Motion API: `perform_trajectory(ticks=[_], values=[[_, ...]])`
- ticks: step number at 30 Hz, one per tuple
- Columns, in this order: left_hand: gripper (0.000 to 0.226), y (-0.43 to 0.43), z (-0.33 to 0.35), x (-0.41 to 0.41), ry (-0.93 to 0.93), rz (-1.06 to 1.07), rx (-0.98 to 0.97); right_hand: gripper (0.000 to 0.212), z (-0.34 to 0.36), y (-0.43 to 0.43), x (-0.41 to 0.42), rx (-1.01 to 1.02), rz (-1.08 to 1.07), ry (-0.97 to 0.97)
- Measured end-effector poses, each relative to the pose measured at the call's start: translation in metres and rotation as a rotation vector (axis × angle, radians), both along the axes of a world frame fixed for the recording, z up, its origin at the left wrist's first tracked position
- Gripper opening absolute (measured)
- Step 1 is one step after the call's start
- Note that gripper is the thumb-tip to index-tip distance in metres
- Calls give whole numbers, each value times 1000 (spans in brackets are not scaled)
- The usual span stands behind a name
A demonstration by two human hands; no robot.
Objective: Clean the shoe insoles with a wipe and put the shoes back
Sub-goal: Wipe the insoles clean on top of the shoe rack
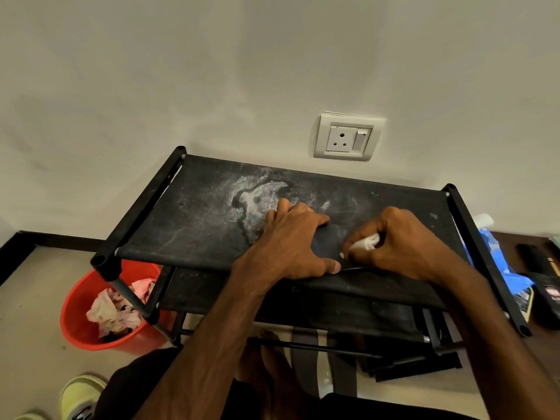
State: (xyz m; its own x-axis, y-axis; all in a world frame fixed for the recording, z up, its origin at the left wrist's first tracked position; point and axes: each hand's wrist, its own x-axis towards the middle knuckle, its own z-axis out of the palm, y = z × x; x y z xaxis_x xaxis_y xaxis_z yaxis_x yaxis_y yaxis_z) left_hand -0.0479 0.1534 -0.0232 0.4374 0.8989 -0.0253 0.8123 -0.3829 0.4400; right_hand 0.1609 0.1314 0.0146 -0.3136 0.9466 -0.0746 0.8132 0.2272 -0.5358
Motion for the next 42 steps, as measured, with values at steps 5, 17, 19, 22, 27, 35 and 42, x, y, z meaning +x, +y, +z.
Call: perform_trajectory(ticks=[5,17,19,22,27,35,42], values=[[90,0,2,0,11,-1,-2,11,0,2,-1,-7,-58,-39],[90,-2,4,1,19,1,-5,14,-5,18,-8,46,-94,-15],[91,-2,4,1,17,-1,-2,20,-1,10,-5,-17,45,3],[90,-2,4,1,24,-3,-2,16,-3,9,-4,18,6,-24],[87,-3,5,0,25,-6,-20,7,-14,24,-9,142,-266,-20],[88,-2,6,2,50,-9,-4,15,-16,22,-16,106,-96,35],[87,-3,4,3,38,-12,-21,9,-16,31,-5,122,-232,-31]])
